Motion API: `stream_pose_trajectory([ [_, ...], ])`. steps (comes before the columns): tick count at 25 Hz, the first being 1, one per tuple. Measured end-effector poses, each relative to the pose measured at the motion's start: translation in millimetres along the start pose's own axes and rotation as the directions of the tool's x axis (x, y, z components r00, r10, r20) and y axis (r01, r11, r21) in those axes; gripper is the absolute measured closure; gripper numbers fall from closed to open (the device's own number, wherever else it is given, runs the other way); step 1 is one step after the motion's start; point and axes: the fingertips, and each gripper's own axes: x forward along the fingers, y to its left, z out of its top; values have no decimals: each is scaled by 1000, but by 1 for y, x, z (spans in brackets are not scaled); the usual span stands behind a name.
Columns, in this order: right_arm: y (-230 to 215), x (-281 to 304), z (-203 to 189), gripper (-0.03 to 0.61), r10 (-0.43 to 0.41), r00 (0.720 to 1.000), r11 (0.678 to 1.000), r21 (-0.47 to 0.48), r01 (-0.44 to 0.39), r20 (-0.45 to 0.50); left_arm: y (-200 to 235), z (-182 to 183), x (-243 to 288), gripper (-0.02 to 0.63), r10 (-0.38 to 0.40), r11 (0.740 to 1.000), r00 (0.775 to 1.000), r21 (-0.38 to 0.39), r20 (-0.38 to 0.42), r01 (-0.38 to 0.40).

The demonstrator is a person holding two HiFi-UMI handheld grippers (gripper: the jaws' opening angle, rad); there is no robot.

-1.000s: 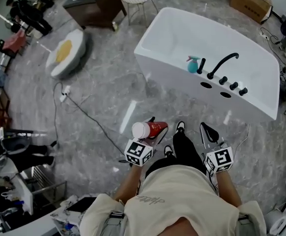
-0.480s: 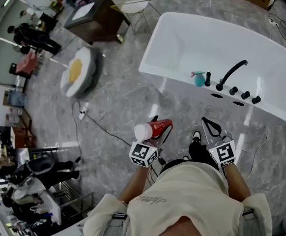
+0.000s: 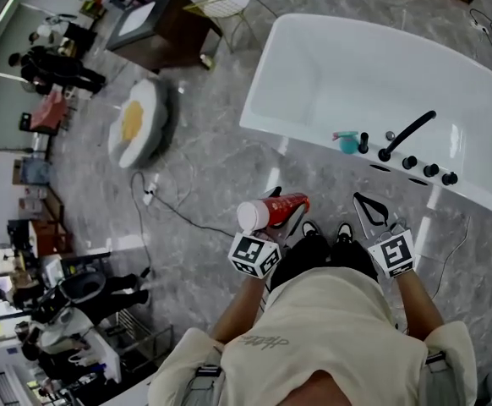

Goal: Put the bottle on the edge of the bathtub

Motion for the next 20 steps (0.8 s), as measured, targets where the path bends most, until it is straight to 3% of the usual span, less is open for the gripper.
stream_pose_trajectory([
  [3,-1,16,-1,577,12,1000,1000,-2,-12,-21,15,-5,9,313,-8,1000,1000,-12,-16,8],
  [6,-5,35,4,578,5,1000,1000,-4,-5,-30,34,-12,21,313,-20,999,999,29,-48,22],
  [13,-34,62,12,578,-110,991,991,66,115,-78,68,-19,65,313,-127,989,989,72,-81,133],
  [20,-50,83,26,578,-212,969,974,56,220,-129,92,-31,121,313,-239,942,961,209,-138,264],
])
